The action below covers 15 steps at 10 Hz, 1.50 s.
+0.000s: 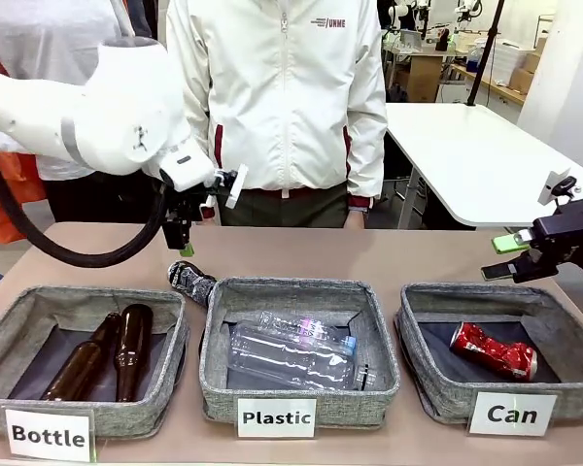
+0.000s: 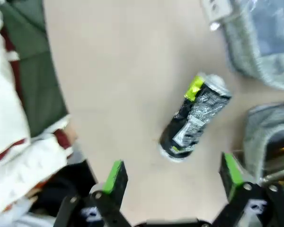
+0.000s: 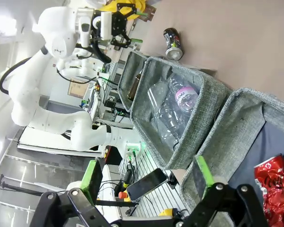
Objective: Sort the can waste into the basket.
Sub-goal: Pick up the can waste from the table and place it in the right Fabric basket.
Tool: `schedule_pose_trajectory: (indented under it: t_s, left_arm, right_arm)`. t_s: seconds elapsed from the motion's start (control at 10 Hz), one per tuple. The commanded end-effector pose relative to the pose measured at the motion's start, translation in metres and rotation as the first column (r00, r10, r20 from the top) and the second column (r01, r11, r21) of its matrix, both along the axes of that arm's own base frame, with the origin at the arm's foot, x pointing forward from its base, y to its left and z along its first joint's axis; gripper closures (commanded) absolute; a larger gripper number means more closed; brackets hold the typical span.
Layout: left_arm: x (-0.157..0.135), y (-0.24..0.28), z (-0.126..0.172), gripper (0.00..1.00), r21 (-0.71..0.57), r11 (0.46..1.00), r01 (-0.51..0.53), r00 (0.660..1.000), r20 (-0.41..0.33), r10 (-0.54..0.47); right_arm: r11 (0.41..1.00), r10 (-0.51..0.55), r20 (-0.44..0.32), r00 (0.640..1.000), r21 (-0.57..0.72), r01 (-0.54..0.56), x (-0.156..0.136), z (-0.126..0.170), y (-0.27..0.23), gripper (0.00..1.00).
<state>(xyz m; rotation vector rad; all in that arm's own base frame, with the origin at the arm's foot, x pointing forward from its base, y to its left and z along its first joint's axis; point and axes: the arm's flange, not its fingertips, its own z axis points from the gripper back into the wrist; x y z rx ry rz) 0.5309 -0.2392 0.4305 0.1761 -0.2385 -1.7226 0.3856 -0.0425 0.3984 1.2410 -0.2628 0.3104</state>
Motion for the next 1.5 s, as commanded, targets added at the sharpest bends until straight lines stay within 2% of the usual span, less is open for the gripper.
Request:
schedule_pose_trajectory:
  t_s: [0.0,0.1,0.2,0.3,0.5,0.6,0.7,0.9,1.0,1.2,1.4]
  left_arm:
    - [0.002,-0.007,-0.010,0.00,-0.050,0.998,0.036,0.992,0.125,-0.030]
    - [0.005,-0.012,-0.010,0.00,-0.128,0.991,0.042,0.994,0.101,-0.029]
    - [0.013,-0.010,-0.002,0.00,-0.120,0.982,-0.146,0.989,-0.009,0.146]
    - [0.007,-0.015,-0.006,0.00,-0.033,0.998,0.044,0.994,0.100,-0.041]
    - [0.007,-0.015,-0.006,0.00,-0.033,0.998,0.044,0.994,0.100,-0.041]
    - [0.009,-0.018,-0.008,0.00,-0.065,0.998,-0.002,0.997,0.083,0.008]
    - [0.013,-0.012,-0.017,0.00,0.012,0.997,0.081,0.997,-0.003,-0.081]
    - [0.018,-0.001,-0.029,0.00,0.020,0.984,0.177,0.980,-0.098,-0.174]
    - [0.021,0.002,-0.036,0.00,0.035,0.983,0.179,0.982,-0.073,-0.176]
    - [0.031,0.004,-0.050,0.00,0.018,0.969,0.245,0.969,-0.046,-0.244]
    - [0.041,0.000,-0.065,0.00,0.017,0.964,0.265,0.960,-0.100,-0.262]
  right_arm:
    - [1.000,0.002,0.025,1.000,-0.008,-0.002,0.000,0.000,-0.001,0.00]
    - [1.000,0.002,0.025,1.000,-0.008,-0.002,0.000,0.000,-0.001,0.00]
    - [1.000,0.002,0.025,1.000,-0.008,-0.002,0.000,0.000,-0.001,0.00]
    - [1.000,0.002,0.025,1.000,-0.008,-0.002,0.000,0.000,-0.001,0.00]
    - [1.000,0.002,0.025,1.000,-0.008,-0.002,0.000,0.000,-0.001,0.00]
    - [1.000,0.002,0.025,1.000,-0.008,-0.002,0.000,0.000,-0.001,0.00]
    - [1.000,0.002,0.025,1.000,-0.008,-0.002,0.000,0.000,-0.001,0.00]
    - [1.000,0.002,0.025,1.000,-0.008,-0.002,0.000,0.000,-0.001,0.00]
    - [1.000,0.002,0.025,1.000,-0.008,-0.002,0.000,0.000,-0.001,0.00]
    - [1.000,0.002,0.025,1.000,-0.008,-0.002,0.000,0.000,-0.001,0.00]
    - [1.000,0.002,0.025,1.000,-0.008,-0.002,0.000,0.000,-0.001,0.00]
